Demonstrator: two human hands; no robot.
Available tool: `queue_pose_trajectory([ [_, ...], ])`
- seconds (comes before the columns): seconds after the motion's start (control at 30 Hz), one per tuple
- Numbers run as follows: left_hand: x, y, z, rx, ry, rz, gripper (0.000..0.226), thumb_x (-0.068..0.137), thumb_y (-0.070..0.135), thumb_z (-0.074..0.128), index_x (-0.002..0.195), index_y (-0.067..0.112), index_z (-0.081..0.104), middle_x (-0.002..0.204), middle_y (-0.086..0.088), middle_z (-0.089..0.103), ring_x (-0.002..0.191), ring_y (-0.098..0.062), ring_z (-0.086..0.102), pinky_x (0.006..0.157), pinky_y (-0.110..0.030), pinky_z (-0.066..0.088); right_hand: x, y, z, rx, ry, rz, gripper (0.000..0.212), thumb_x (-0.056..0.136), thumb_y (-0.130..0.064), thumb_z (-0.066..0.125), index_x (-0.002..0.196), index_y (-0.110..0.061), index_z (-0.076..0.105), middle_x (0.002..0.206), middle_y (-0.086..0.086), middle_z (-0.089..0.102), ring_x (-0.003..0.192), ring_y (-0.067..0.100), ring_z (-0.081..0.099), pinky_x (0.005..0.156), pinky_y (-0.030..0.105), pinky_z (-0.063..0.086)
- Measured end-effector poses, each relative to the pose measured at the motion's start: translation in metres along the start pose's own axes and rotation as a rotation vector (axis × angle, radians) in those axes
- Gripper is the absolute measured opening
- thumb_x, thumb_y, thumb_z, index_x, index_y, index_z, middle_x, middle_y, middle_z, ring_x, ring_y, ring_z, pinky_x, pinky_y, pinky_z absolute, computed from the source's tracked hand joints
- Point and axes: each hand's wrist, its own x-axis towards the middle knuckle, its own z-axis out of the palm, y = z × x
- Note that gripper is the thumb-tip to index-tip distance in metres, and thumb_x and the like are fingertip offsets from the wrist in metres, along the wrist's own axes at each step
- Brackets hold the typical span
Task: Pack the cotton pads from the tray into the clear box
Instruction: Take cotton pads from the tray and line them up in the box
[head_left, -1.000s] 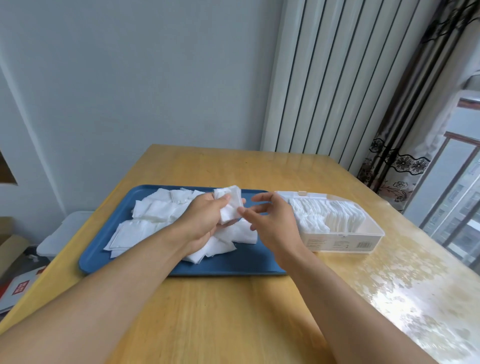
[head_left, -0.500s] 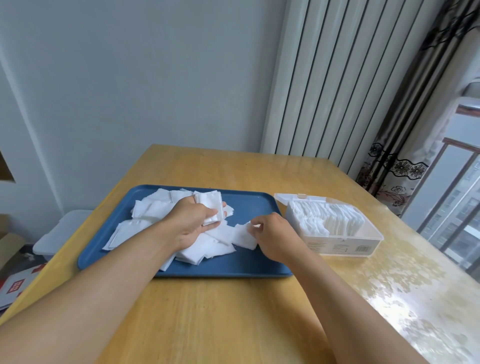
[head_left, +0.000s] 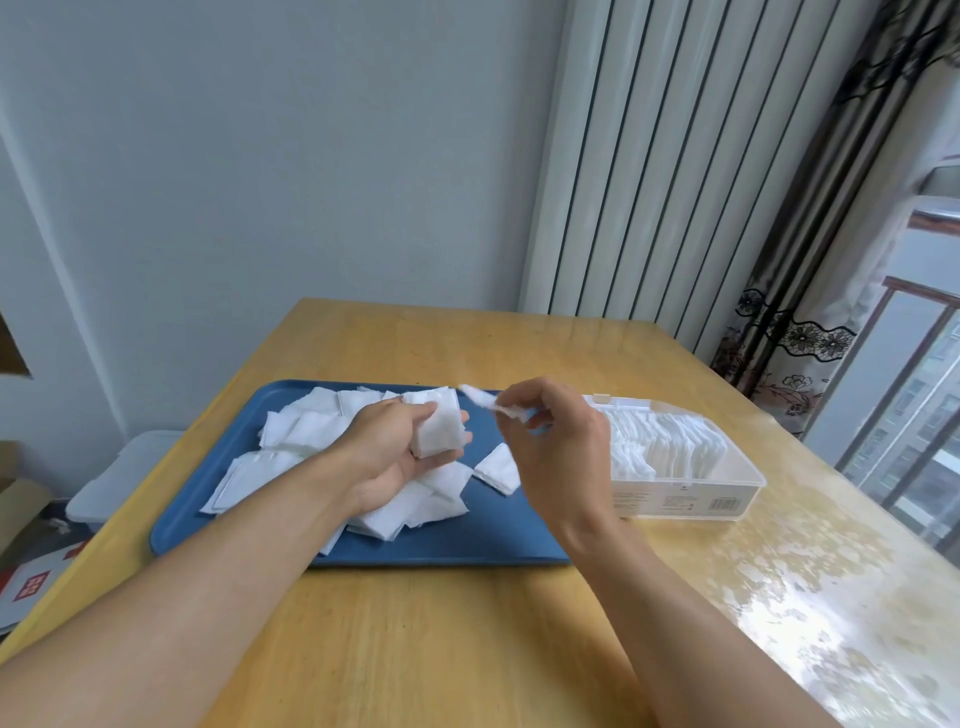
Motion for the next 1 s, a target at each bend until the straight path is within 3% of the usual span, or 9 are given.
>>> queue_pose_trajectory([
  [0.07,-0.005,0.003,0.004,-0.05,-0.11,-0.054,0.035,0.109,0.017,0.041,0.127,-0.011,0.054,0.117,-0.029,0.07,0.102,-0.038,0.074,0.079,-0.042,0.064,-0.004,0.003,0.005,-0.159,-0.057,-0.225,0.018,0.079,-0.01,0.082,0.083,-0.027,0.076,0.085,-0.021,0.068,0.084,0.003,0.054,0.07,0.019,0.047],
  [0.13,-0.008,0.006,0.005,-0.069,-0.162,-0.065,0.042,0.11,0.024,0.04,0.129,-0.01,0.054,0.12,-0.028,0.069,0.103,-0.038,0.073,0.073,-0.038,0.064,-0.004,0.006,0.007,-0.23,-0.157,-0.324,0.006,0.083,-0.03,0.08,0.089,-0.028,0.08,0.093,-0.019,0.07,0.092,0.008,0.053,0.073,0.019,0.047],
  [0.23,-0.009,0.009,0.004,-0.075,-0.146,-0.022,0.04,0.109,0.024,0.044,0.132,-0.005,0.056,0.122,-0.024,0.07,0.106,-0.033,0.07,0.078,-0.038,0.063,-0.003,0.005,0.005,-0.157,-0.24,-0.238,0.032,0.095,-0.052,0.058,0.091,-0.029,0.081,0.1,-0.02,0.069,0.099,0.008,0.049,0.081,0.016,0.041],
  [0.33,-0.012,0.01,0.005,-0.071,-0.177,-0.012,0.034,0.108,0.016,0.044,0.13,-0.005,0.059,0.121,-0.021,0.072,0.108,-0.03,0.071,0.092,-0.041,0.059,-0.002,0.007,0.007,-0.116,-0.175,-0.098,0.011,0.093,-0.036,0.07,0.097,-0.028,0.074,0.099,-0.02,0.064,0.098,0.008,0.05,0.081,0.018,0.038],
  [0.43,-0.014,0.01,0.005,-0.041,-0.191,-0.013,0.032,0.108,0.013,0.043,0.129,-0.005,0.059,0.122,-0.021,0.071,0.117,-0.033,0.069,0.096,-0.043,0.058,-0.001,0.007,0.006,-0.1,-0.193,0.087,0.034,0.081,-0.041,0.08,0.112,-0.032,0.068,0.108,-0.021,0.056,0.108,0.004,0.05,0.089,0.018,0.04],
  [0.57,-0.013,0.008,0.006,0.005,-0.181,-0.021,0.031,0.107,0.012,0.045,0.129,-0.005,0.058,0.121,-0.021,0.072,0.117,-0.035,0.068,0.094,-0.043,0.059,0.001,0.005,0.001,-0.124,-0.273,0.098,0.026,0.081,-0.046,0.079,0.102,-0.035,0.068,0.112,-0.02,0.053,0.114,0.003,0.042,0.088,0.01,0.034],
  [0.73,-0.009,0.004,0.005,0.007,-0.113,0.042,0.029,0.107,0.01,0.046,0.133,-0.003,0.054,0.119,-0.018,0.073,0.107,-0.03,0.073,0.083,-0.04,0.063,0.001,0.0,0.001,-0.087,-0.23,0.152,0.019,0.082,-0.038,0.082,0.077,-0.034,0.064,0.086,-0.022,0.06,0.091,0.001,0.047,0.077,0.007,0.035],
  [0.87,-0.008,-0.001,0.007,0.084,-0.039,0.09,0.025,0.103,-0.001,0.049,0.123,0.001,0.063,0.114,-0.018,0.074,0.091,-0.025,0.073,0.074,-0.033,0.063,0.003,-0.009,-0.004,0.411,-0.306,0.532,0.019,0.081,-0.03,0.085,0.082,-0.015,0.073,0.072,-0.007,0.071,0.063,0.003,0.06,0.058,0.019,0.043],
  [1.0,-0.012,-0.005,0.011,0.095,-0.108,0.093,0.037,0.098,-0.008,0.038,0.126,-0.005,0.062,0.123,-0.026,0.069,0.106,-0.034,0.067,0.105,-0.047,0.052,-0.004,-0.014,0.005,0.521,-0.314,0.722,0.026,0.085,-0.035,0.08,0.095,-0.011,0.075,0.075,-0.002,0.07,0.06,0.007,0.061,0.049,0.021,0.035],
])
